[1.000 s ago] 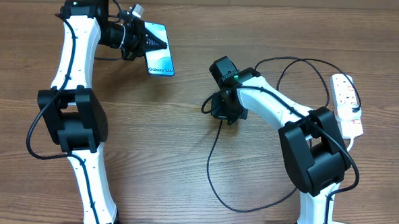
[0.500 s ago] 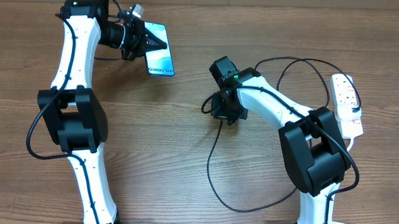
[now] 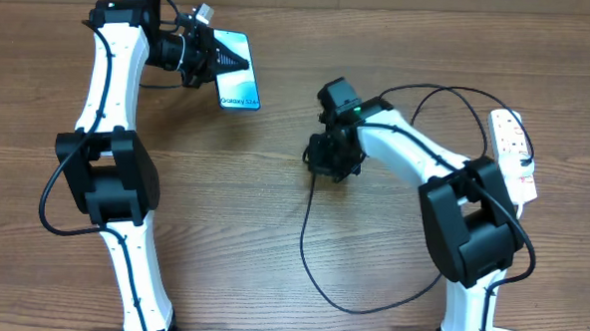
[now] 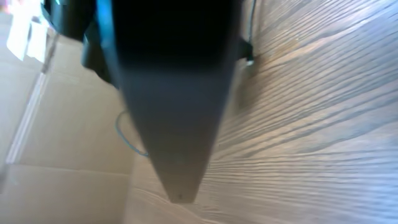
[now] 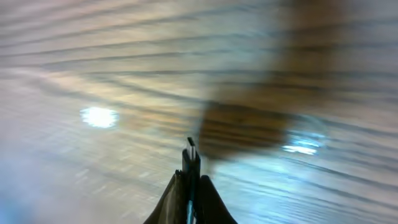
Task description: Plug charger to phone and switch on socket
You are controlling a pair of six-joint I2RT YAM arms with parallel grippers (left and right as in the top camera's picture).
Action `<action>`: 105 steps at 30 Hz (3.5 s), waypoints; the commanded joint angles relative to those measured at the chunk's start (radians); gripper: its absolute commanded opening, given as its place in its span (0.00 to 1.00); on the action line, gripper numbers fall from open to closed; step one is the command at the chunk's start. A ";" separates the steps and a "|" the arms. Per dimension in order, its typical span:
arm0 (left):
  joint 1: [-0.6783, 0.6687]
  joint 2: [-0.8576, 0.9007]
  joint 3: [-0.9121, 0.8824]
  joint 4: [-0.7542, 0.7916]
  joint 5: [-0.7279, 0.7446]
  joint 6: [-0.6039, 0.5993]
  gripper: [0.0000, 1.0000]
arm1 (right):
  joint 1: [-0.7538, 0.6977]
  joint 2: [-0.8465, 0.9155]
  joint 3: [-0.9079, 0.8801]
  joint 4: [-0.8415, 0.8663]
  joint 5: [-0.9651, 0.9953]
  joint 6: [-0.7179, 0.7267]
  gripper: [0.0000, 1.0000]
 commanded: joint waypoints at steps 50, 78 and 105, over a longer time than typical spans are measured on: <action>-0.081 -0.016 0.021 0.170 0.472 -0.051 0.04 | -0.073 -0.135 0.024 0.615 -1.105 0.005 0.04; -0.086 -0.016 0.021 0.107 0.390 -0.035 0.04 | -0.087 -0.135 0.024 0.625 -1.017 0.057 0.04; -0.087 -0.016 0.021 0.070 0.402 -0.035 0.04 | -0.109 -0.135 0.024 0.625 -0.994 0.061 0.04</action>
